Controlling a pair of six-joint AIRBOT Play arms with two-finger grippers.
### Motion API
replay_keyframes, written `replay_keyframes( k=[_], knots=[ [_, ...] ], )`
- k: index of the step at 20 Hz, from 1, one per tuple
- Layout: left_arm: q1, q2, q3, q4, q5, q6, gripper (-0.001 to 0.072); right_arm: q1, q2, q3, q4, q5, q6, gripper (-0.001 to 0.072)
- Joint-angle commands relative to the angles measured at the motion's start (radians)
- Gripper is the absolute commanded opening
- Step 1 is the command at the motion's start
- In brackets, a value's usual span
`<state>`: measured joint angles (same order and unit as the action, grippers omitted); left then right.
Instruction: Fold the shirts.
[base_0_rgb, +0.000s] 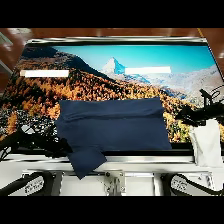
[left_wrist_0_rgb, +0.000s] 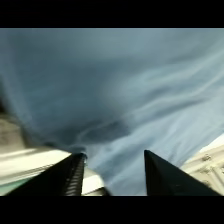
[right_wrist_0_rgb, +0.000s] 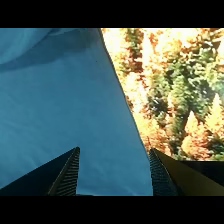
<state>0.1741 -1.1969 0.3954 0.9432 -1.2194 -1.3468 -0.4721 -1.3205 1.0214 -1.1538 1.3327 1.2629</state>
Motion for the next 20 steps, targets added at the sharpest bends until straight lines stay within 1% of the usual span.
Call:
replay_keyframes(
  k=[1, 2, 3, 4, 5, 6, 8, 10, 14, 17, 19, 20],
  knots=[
    [-0.045, -0.049, -0.002, -0.055, 0.056, 0.023, 0.0251, -0.001, 0.001, -0.001, -0.003, -0.001, 0.017, 0.0561],
    [-0.048, -0.052, -0.001, -0.055, 0.039, 0.034, 0.0130, -0.001, 0.001, -0.002, -0.026, 0.012, 0.027, 0.0562],
    [-0.048, -0.051, 0.000, -0.054, 0.014, 0.061, 0.0054, -0.001, 0.000, -0.003, -0.087, 0.048, 0.025, 0.0618],
    [-0.048, -0.049, 0.001, -0.053, -0.008, 0.089, 0.0040, -0.001, 0.000, -0.008, -0.188, 0.090, 0.026, 0.0674],
    [-0.048, -0.045, 0.001, -0.053, -0.016, 0.101, 0.0040, -0.010, 0.000, -0.023, -0.246, 0.130, 0.025, 0.0674],
    [-0.048, -0.041, 0.001, -0.053, -0.019, 0.106, 0.0039, -0.031, 0.000, -0.055, -0.225, 0.152, 0.026, 0.0674],
    [-0.048, -0.026, 0.001, -0.053, -0.023, 0.106, 0.0040, -0.064, 0.000, -0.156, -0.100, 0.155, 0.005, 0.0674],
    [-0.048, 0.005, 0.001, -0.053, -0.023, 0.105, 0.0039, -0.059, 0.000, -0.249, -0.109, 0.116, -0.027, 0.0674],
    [-0.048, 0.082, 0.001, -0.054, -0.040, 0.099, 0.0040, -0.059, 0.000, -0.340, -0.074, -0.016, -0.006, 0.0673],
    [-0.048, 0.121, 0.001, -0.054, -0.048, 0.094, 0.0039, -0.055, 0.000, -0.372, -0.021, -0.068, -0.003, 0.0672],
    [-0.048, 0.125, 0.008, -0.053, -0.045, 0.095, 0.0039, -0.019, 0.000, -0.386, -0.022, -0.093, 0.003, 0.0546],
    [-0.048, 0.125, 0.013, -0.050, -0.040, 0.095, 0.0040, 0.008, -0.002, -0.395, -0.021, -0.105, 0.004, 0.0545]
  ],
)
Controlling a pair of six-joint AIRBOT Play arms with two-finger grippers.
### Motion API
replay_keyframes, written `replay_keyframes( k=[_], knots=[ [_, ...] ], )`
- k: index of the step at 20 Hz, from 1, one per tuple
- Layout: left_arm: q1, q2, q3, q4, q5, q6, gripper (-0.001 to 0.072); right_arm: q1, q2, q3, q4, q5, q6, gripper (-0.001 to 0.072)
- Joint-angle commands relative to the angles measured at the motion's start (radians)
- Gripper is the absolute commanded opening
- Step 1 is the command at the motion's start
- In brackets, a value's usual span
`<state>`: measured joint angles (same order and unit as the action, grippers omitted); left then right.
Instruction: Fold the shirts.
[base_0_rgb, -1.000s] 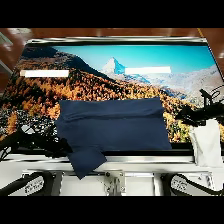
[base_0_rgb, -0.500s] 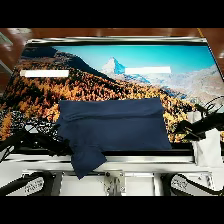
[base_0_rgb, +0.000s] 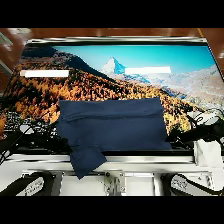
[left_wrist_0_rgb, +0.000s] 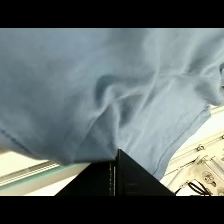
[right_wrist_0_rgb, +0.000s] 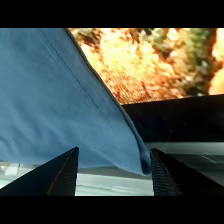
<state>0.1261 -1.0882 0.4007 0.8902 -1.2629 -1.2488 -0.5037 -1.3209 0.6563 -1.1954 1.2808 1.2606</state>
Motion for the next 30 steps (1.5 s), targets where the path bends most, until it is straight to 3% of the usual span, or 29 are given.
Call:
replay_keyframes(
  k=[1, 2, 3, 5, 6, 7, 8, 10, 12, 14, 18, 22, 27, 28, 29, 30],
  knots=[
    [0.002, 0.016, 0.015, 0.008, 0.009, -0.003, 0.0039, 0.068, -0.015, -0.033, 0.019, -0.051, 0.006, 0.0543],
    [0.010, 0.016, 0.022, 0.009, 0.013, -0.004, 0.0040, 0.092, -0.030, -0.033, 0.021, -0.048, 0.006, 0.0498],
    [0.025, 0.016, 0.032, 0.010, 0.014, -0.003, 0.0040, 0.114, -0.045, -0.033, 0.021, -0.048, 0.011, 0.0369],
    [0.061, 0.016, 0.052, 0.010, 0.012, -0.004, 0.0040, 0.144, -0.067, -0.033, 0.028, -0.050, 0.017, 0.0358],
    [0.077, 0.016, 0.064, 0.010, 0.005, -0.003, 0.0039, 0.155, -0.069, -0.032, 0.031, -0.050, 0.009, 0.0159],
    [0.092, 0.017, 0.082, 0.010, -0.005, 0.000, 0.0039, 0.159, -0.069, -0.024, 0.039, -0.048, 0.000, 0.0078],
    [0.101, 0.019, 0.106, 0.010, -0.007, 0.000, 0.0039, 0.159, -0.069, -0.002, 0.066, -0.037, -0.030, 0.0073],
    [0.106, 0.026, 0.190, 0.010, -0.005, 0.038, 0.0039, 0.159, -0.051, 0.075, 0.123, -0.030, -0.071, 0.0073],
    [0.106, 0.021, 0.303, 0.011, 0.006, 0.013, 0.0039, 0.165, -0.041, 0.180, 0.174, -0.037, -0.021, 0.0072],
    [0.106, -0.019, 0.405, 0.011, 0.016, -0.005, 0.0039, 0.228, -0.054, 0.281, 0.107, -0.091, 0.010, 0.0072],
    [0.106, -0.192, 0.583, 0.013, 0.013, -0.005, 0.0039, 0.352, -0.138, 0.460, 0.034, -0.282, 0.132, 0.0072],
    [0.106, -0.396, 0.739, 0.013, -0.003, -0.029, 0.0040, 0.394, -0.327, 0.623, 0.034, -0.304, 0.164, 0.0072],
    [0.102, -0.592, 0.893, -0.003, 0.002, -0.058, 0.0042, 0.395, -0.427, 0.658, 0.000, -0.364, 0.190, 0.0073],
    [0.098, -0.619, 0.902, -0.025, -0.003, -0.058, 0.0076, 0.394, -0.436, 0.658, 0.005, -0.359, 0.190, 0.0087],
    [0.095, -0.641, 0.904, -0.055, -0.006, -0.058, 0.0236, 0.394, -0.438, 0.658, 0.009, -0.358, 0.190, 0.0224],
    [0.095, -0.655, 0.904, -0.074, -0.014, -0.060, 0.0427, 0.394, -0.436, 0.659, 0.008, -0.358, 0.179, 0.0484]
  ],
)
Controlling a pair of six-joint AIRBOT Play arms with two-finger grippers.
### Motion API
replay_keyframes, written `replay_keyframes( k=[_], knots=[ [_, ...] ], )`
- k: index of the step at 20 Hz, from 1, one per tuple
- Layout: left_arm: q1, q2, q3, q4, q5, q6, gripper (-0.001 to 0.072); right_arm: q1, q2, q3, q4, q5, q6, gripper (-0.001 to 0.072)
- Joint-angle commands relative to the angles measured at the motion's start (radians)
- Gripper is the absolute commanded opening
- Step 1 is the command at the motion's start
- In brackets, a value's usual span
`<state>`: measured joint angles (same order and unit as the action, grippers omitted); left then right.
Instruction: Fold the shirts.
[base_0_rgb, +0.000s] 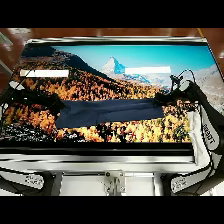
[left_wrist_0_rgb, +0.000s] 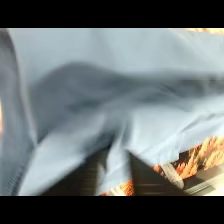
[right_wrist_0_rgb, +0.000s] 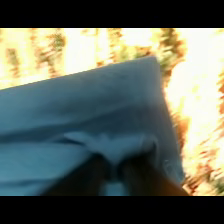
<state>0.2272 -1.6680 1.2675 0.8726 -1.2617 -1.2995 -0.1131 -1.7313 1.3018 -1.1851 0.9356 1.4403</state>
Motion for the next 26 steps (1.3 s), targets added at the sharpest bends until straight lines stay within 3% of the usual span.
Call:
replay_keyframes(
  k=[1, 3, 5, 7, 13, 14, 16, 17, 19, 24, 26],
  knots=[
    [-0.006, -0.081, 0.038, -0.058, -0.036, -0.011, 0.0477, -0.001, -0.021, 0.021, -0.007, 0.007, -0.028, 0.0595],
    [0.010, -0.075, 0.039, -0.055, -0.092, -0.011, 0.0477, -0.027, 0.001, 0.045, -0.030, 0.059, -0.064, 0.0596],
    [0.029, -0.060, 0.039, -0.055, -0.164, -0.007, 0.0476, -0.077, 0.022, 0.046, -0.019, 0.087, -0.033, 0.0671],
    [0.028, -0.031, 0.038, -0.059, -0.205, 0.009, 0.0476, -0.127, 0.008, 0.045, 0.060, 0.158, -0.021, 0.0671],
    [-0.072, 0.071, 0.038, -0.099, -0.113, 0.008, 0.0467, -0.109, -0.114, 0.045, 0.270, 0.211, -0.065, 0.0666],
    [-0.101, 0.070, 0.038, -0.127, -0.090, 0.008, 0.0464, -0.094, -0.125, 0.045, 0.284, 0.202, -0.074, 0.0573],
    [-0.173, 0.066, 0.037, -0.163, -0.019, 0.008, 0.0425, -0.077, -0.111, 0.045, 0.306, 0.204, -0.134, 0.0069],
    [-0.213, 0.066, 0.037, -0.163, 0.028, 0.008, 0.0344, -0.077, -0.084, 0.045, 0.319, 0.213, -0.155, 0.0078],
    [-0.308, 0.062, 0.037, -0.163, 0.127, 0.008, 0.0076, -0.077, 0.002, 0.045, 0.328, 0.220, -0.163, 0.0073],
    [-0.605, 0.008, 0.037, -0.180, 0.360, 0.003, 0.0042, -0.077, 0.294, 0.045, 0.362, 0.341, -0.124, 0.0073],
    [-0.711, -0.038, 0.037, -0.277, 0.453, 0.004, 0.0042, -0.077, 0.393, 0.045, 0.361, 0.416, -0.067, 0.0073]
  ],
)
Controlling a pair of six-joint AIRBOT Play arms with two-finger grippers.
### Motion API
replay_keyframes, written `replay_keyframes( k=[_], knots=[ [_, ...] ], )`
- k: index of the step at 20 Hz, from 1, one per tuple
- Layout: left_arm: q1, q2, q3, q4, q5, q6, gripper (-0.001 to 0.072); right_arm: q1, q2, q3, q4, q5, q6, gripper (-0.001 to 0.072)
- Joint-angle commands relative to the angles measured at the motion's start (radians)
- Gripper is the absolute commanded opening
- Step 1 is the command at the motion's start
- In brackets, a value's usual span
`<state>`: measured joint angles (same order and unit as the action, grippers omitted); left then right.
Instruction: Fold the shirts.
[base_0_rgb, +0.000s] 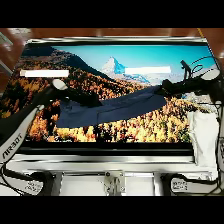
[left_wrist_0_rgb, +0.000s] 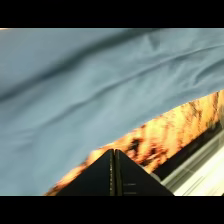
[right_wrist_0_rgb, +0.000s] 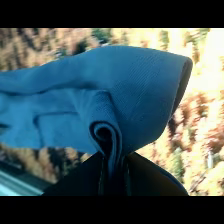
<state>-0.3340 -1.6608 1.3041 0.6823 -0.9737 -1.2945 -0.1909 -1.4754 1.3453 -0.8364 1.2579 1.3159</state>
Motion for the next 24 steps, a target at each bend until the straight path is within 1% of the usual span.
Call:
replay_keyframes(
  k=[1, 5, 7, 8, 10, 11, 12, 13, 15, 17, 18, 20, 21, 23, 24],
  knots=[
    [-0.191, -0.068, 0.001, -0.135, 0.208, 0.000, 0.0042, 0.001, 0.183, 0.001, 0.013, 0.132, 0.084, 0.0073],
    [-0.330, -0.153, 0.002, -0.285, 0.365, 0.000, 0.0042, 0.001, 0.336, 0.001, -0.026, 0.206, 0.213, 0.0073],
    [-0.368, -0.180, 0.002, -0.372, 0.410, 0.004, 0.0042, 0.001, 0.387, 0.001, -0.046, 0.245, 0.259, 0.0073],
    [-0.374, -0.183, 0.002, -0.385, 0.425, 0.024, 0.0041, 0.001, 0.408, 0.001, -0.056, 0.260, 0.284, 0.0073],
    [-0.359, -0.172, 0.001, -0.384, 0.431, 0.083, 0.0039, 0.001, 0.432, 0.001, -0.072, 0.258, 0.317, 0.0073],
    [-0.336, -0.157, 0.000, -0.380, 0.414, 0.125, 0.0039, 0.002, 0.431, 0.001, -0.070, 0.257, 0.333, 0.0073],
    [-0.304, -0.134, 0.000, -0.354, 0.389, 0.142, 0.0039, 0.018, 0.427, 0.001, -0.074, 0.244, 0.349, 0.0073],
    [-0.260, -0.097, -0.003, -0.293, 0.364, 0.142, 0.0039, 0.050, 0.420, 0.001, -0.081, 0.212, 0.353, 0.0073],
    [-0.143, -0.003, -0.007, -0.144, 0.292, 0.137, 0.0039, 0.177, 0.390, 0.001, -0.082, 0.088, 0.361, 0.0073],
    [0.011, 0.120, -0.006, -0.004, 0.216, 0.119, 0.0038, 0.352, 0.328, 0.001, -0.080, -0.095, 0.383, 0.0072],
    [0.104, 0.193, -0.006, 0.040, 0.178, 0.119, 0.0039, 0.448, 0.285, 0.001, -0.078, -0.190, 0.387, 0.0072],
    [0.288, 0.327, -0.006, 0.055, 0.114, 0.120, 0.0039, 0.649, 0.159, 0.001, -0.077, -0.393, 0.406, 0.0072],
    [0.370, 0.385, -0.006, 0.055, 0.084, 0.120, 0.0039, 0.732, 0.090, 0.001, -0.077, -0.485, 0.433, 0.0073],
    [0.515, 0.484, -0.006, 0.055, 0.018, 0.120, 0.0040, 0.874, -0.067, 0.001, -0.060, -0.676, 0.518, 0.0074],
    [0.573, 0.521, -0.006, 0.055, -0.020, 0.120, 0.0039, 0.923, -0.142, 0.001, -0.021, -0.765, 0.543, 0.0101]
  ],
)
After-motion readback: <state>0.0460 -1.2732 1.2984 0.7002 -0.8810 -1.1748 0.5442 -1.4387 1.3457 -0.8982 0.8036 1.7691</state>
